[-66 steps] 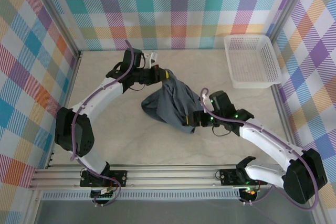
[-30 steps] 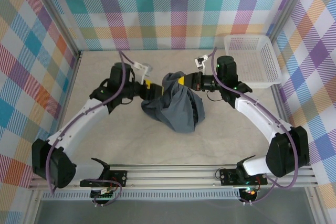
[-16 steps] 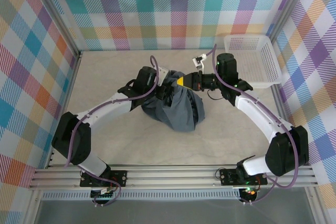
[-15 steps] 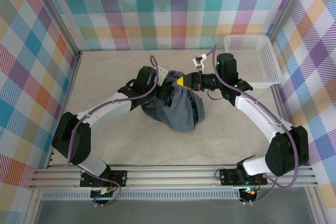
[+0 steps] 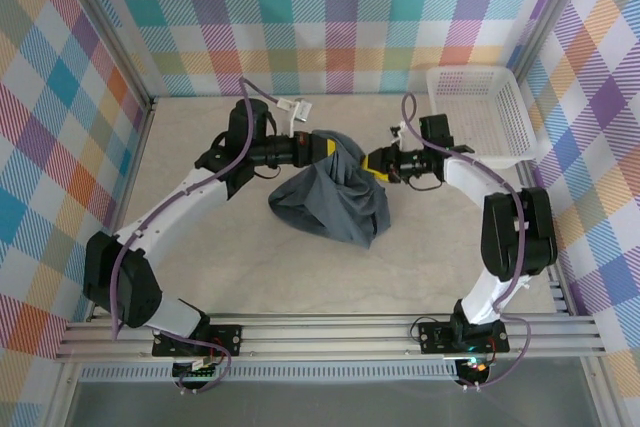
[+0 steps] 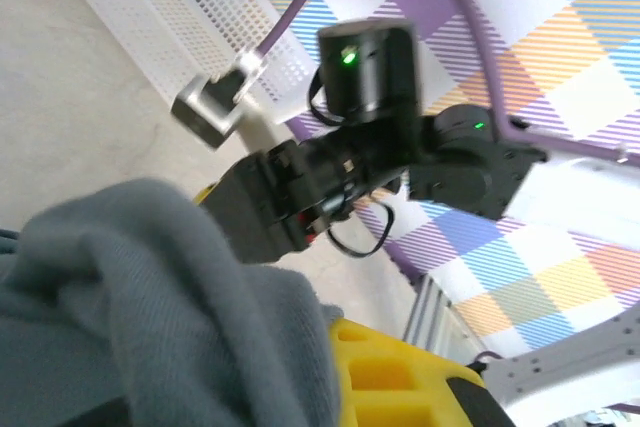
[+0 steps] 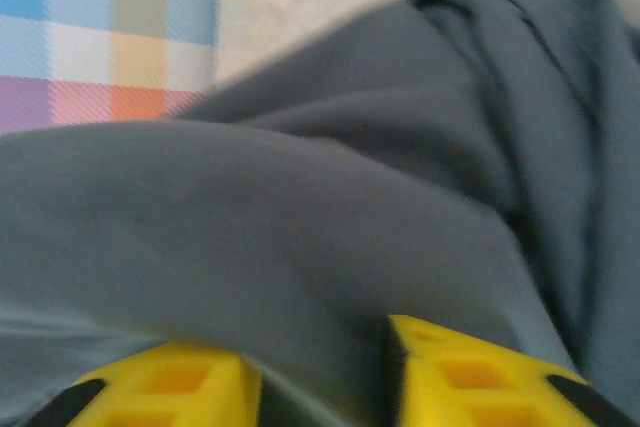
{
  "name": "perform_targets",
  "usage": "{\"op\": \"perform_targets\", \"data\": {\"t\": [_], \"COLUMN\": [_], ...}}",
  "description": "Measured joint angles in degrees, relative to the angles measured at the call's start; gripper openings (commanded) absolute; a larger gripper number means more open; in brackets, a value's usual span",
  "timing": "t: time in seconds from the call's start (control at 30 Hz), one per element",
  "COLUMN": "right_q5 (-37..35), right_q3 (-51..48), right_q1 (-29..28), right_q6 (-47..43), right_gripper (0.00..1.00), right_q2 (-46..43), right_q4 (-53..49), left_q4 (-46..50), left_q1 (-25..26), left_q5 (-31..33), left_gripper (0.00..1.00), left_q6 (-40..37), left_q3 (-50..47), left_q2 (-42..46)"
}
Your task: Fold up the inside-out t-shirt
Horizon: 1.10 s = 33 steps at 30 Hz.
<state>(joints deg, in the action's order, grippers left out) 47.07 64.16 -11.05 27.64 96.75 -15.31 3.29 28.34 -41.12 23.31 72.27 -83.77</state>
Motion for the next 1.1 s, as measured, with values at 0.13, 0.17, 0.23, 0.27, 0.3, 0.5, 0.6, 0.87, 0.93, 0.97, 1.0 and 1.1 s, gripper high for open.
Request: {"op": "perform_targets", "data": {"t": [0.13,0.17,0.23,0.27,0.3,0.5,0.6,0.87,0.93,0.97,1.0,1.1], "right_q5": [-9.0,-12.6,-19.8,-23.3,-25.6,-31.2,-30.1,-28.6,-26.0,-23.6,-21.2,-14.5], "right_q3": [-6.9,-8.8,-11.5,-12.7,-13.3,-12.3,-9.0,-3.9,-3.9,-3.9,-3.8,-3.7], "right_q1": [-0.4,-1.3,-5.7,-9.9,-13.4,-22.6,-22.8,-23.1,-22.5,-22.0,-21.6,-20.1], "right_q6": [1.3,1.5,1.0,0.1,-0.6,-2.4,-2.6,-3.3,-2.9,-2.2,-1.2,3.3], "right_gripper": [0.41,0.40,0.39,0.40,0.40,0.51,0.35,0.00,0.00,0.00,0.00,0.00], "right_q2": [-13.7,-19.2,-28.6,-32.7,-35.0,-30.8,-21.5,-16.6,-20.0,-21.9,-23.4,-25.3], "right_q4": [-0.5,-0.2,0.7,1.9,2.9,8.3,9.4,7.8,7.3,7.5,8.0,11.2], "left_q4": [2.0,2.5,2.8,2.8,2.8,3.2,3.9,13.0,14.9,14.8,14.4,11.6], "left_q1": [-0.1,-0.2,-0.3,-0.3,-0.4,-0.4,-0.4,-1.8,-4.3,-6.1,-7.5,-8.5], "left_q5": [0.3,0.3,0.4,0.5,0.6,0.7,0.7,9.4,11.3,11.4,10.6,5.5], "left_gripper": [0.00,0.00,0.00,0.00,0.00,0.00,0.00,0.00,0.00,0.00,0.00,0.26], "left_q6": [1.4,1.6,2.0,2.3,2.4,2.9,2.9,-1.7,-3.7,-4.9,-5.9,-7.8], "left_q3": [0.0,0.0,0.0,0.0,0.0,1.1,1.2,2.5,2.2,1.8,1.3,-0.2], "left_q2": [0.3,0.2,-0.1,-0.2,-0.4,-2.2,-2.3,-2.3,-2.7,-3.2,-3.9,-6.6]}}
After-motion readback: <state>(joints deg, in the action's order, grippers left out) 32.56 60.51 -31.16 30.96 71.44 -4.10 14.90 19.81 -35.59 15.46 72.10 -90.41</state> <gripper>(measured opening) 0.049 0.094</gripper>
